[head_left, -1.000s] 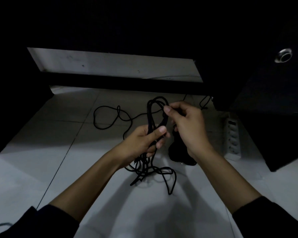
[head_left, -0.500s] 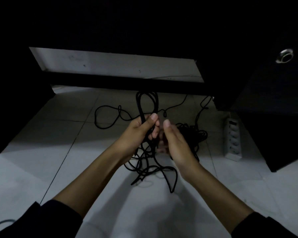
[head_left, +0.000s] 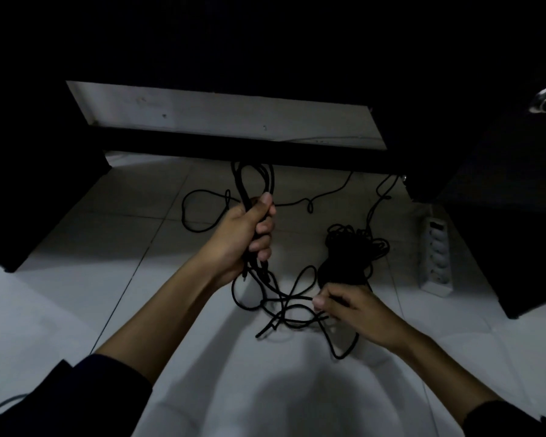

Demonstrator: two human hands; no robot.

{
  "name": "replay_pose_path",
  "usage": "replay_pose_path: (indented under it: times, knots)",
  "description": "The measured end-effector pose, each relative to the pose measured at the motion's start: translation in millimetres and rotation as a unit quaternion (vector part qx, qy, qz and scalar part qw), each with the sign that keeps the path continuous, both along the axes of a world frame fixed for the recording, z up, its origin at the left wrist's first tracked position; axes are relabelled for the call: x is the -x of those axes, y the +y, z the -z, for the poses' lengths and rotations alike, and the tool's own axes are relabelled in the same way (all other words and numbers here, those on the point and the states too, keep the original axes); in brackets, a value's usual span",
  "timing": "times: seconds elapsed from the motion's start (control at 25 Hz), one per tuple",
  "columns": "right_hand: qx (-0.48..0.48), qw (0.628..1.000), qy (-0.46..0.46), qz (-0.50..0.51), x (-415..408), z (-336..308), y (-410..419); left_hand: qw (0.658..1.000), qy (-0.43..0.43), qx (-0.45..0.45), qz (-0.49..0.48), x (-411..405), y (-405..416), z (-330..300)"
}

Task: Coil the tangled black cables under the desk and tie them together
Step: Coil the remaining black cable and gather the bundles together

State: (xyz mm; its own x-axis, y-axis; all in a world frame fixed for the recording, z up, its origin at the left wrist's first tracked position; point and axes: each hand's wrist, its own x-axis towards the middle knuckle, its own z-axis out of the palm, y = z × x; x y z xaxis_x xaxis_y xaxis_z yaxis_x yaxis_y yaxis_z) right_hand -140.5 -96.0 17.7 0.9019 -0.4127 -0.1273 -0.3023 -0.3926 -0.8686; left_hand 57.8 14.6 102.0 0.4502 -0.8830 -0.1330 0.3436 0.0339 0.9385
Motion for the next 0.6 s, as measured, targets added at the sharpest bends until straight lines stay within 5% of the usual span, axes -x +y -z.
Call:
replay_pose_path:
  times: [0.2, 0.44, 0.6]
  knots:
    - [0.127, 0.99, -0.058, 0.006, -9.1, -26.3, -20.1, 0.993, -0.081, -0.065, 0.064, -0.4, 2.9, 3.0]
    - [0.305, 0.934, -0.184, 0.04, -44.6, -72.8, -2.6, 0.973, -0.18, -0.123, 0.076, 10.3, -2.6, 7.8]
    - [0.349, 0.914, -0.2, 0.057, -52.5, -73.5, 4.6, 0.972, -0.164, -0.106, 0.133, 13.4, 0.1, 6.3]
